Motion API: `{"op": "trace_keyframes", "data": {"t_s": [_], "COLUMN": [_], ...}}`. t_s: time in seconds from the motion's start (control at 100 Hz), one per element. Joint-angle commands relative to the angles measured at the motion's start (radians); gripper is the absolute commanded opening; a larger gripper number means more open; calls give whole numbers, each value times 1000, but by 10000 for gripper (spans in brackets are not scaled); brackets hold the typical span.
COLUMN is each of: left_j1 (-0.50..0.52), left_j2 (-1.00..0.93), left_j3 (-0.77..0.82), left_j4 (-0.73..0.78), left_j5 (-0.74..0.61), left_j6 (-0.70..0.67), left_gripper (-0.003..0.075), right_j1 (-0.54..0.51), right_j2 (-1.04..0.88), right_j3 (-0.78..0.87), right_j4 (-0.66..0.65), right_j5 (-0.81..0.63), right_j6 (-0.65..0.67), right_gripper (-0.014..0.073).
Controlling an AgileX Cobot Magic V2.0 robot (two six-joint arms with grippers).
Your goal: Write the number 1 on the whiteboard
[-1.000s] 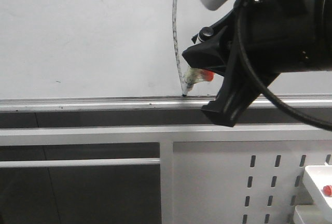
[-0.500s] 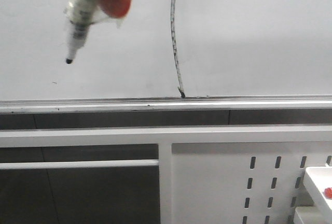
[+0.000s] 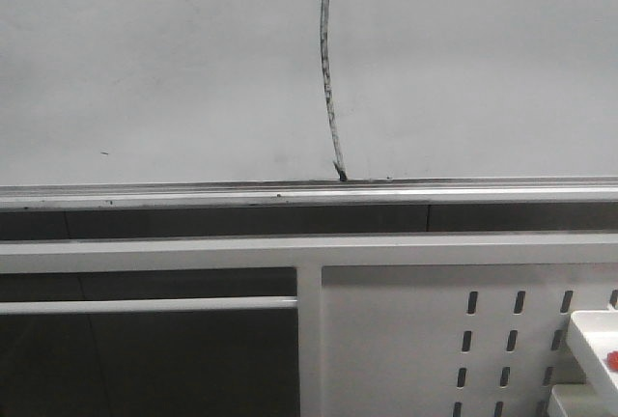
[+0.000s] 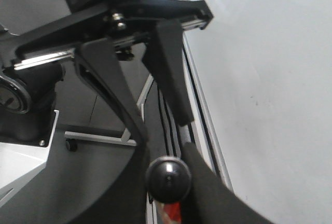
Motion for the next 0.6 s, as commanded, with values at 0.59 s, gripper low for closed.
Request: {"op": "trace_keyframes", "data": {"t_s": [0.59], "left_j1": [-8], "left_j2": [67], "left_j3": [-51], "left_j4": [-181], "left_j5": [78], "left_j6": [95], "left_gripper": [251], "right_j1": [34], "right_j2": [18], "right_j3": [-37], "right_j4": [-13], "right_j5": [-112], "right_j6": [3], "right_gripper": [-77]}}
